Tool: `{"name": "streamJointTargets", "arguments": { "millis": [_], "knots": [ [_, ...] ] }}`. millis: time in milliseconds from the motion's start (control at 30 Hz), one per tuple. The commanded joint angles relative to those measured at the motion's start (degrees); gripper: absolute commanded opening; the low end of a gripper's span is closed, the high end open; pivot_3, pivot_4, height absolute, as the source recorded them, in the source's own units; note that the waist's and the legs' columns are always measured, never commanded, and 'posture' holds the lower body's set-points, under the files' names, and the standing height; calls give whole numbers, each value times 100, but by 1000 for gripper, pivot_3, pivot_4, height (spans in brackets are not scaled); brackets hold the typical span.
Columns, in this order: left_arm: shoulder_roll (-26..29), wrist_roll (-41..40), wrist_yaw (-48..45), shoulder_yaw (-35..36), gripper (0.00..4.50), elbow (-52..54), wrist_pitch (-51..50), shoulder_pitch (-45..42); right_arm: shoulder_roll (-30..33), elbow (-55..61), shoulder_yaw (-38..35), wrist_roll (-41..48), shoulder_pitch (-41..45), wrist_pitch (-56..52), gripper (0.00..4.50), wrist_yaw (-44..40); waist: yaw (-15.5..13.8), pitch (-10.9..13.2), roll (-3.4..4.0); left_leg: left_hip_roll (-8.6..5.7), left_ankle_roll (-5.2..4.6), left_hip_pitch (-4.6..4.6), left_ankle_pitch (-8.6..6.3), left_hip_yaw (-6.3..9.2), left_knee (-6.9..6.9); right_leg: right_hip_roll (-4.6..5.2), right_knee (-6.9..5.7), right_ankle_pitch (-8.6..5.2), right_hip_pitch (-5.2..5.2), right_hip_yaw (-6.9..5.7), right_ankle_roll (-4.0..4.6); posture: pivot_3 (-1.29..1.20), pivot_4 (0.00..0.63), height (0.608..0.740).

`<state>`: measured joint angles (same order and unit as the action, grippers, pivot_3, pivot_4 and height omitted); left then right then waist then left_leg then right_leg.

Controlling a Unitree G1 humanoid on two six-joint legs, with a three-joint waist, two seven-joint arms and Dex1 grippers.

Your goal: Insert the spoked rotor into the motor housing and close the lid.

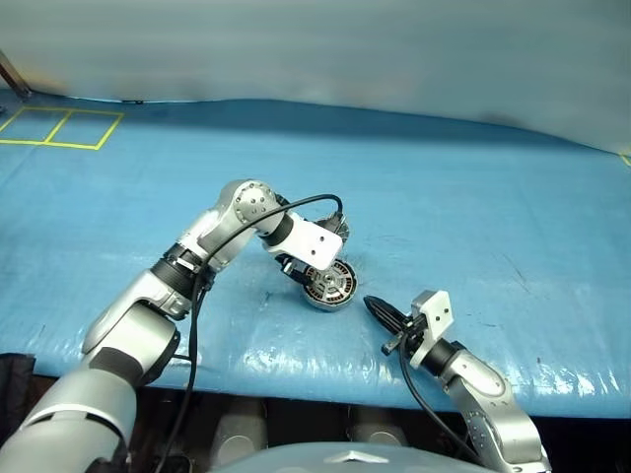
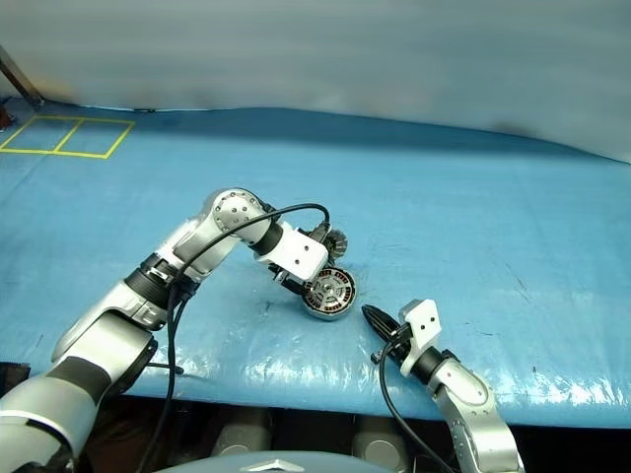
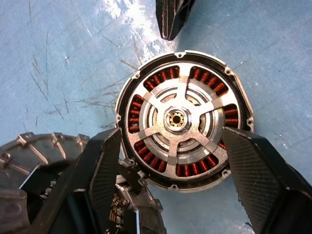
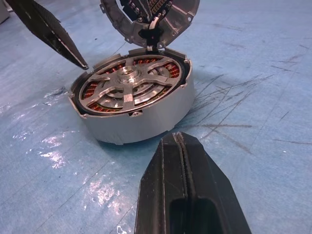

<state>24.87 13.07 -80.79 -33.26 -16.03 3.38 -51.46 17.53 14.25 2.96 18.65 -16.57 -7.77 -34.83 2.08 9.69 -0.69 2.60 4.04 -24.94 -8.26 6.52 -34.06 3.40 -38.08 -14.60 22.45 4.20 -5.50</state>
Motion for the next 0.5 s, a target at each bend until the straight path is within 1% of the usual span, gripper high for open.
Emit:
{"name": "streamJointTargets", "arguments": {
  "millis": [33, 133, 267, 367, 500],
  "knots": [
    [-37, -42, 16, 51, 3296, 2, 14, -94, -1, 221, -33, 77, 13, 27, 0, 7, 1, 0, 0, 0, 0, 0, 0, 0, 0, 0, 0, 0, 0, 0, 0, 0, 150, 740],
    [-20, -125, -26, 89, 3296, 58, 29, -85, -2, 217, -36, 73, 16, 22, 0, 10, 1, 0, 0, 0, 0, 1, 0, 0, 0, 0, 0, 0, 0, 0, 0, 0, 150, 740],
    [51, -453, -204, 256, 3296, 324, -65, -35, 2, 216, -65, 51, 34, 37, 0, 38, 1, 0, 0, 0, 0, 0, 0, 0, 0, 0, 0, 0, 0, 0, 0, 0, 150, 740],
    [205, -869, -480, 377, 3296, 738, -221, 119, 17, 246, -110, 40, 65, 46, 0, 80, 12, 0, 0, 0, 0, -1, 0, 0, 2, 0, 0, 0, 3, 1, 0, 0, 150, 740],
    [497, -1433, -759, 541, 3296, 1480, -732, 453, 50, 282, -162, 30, 130, 28, 0, 146, 23, 0, 1, 1, 0, 3, 0, 0, 10, 0, -1, -1, 2, 0, 2, 0, 150, 740]
  ]
}}
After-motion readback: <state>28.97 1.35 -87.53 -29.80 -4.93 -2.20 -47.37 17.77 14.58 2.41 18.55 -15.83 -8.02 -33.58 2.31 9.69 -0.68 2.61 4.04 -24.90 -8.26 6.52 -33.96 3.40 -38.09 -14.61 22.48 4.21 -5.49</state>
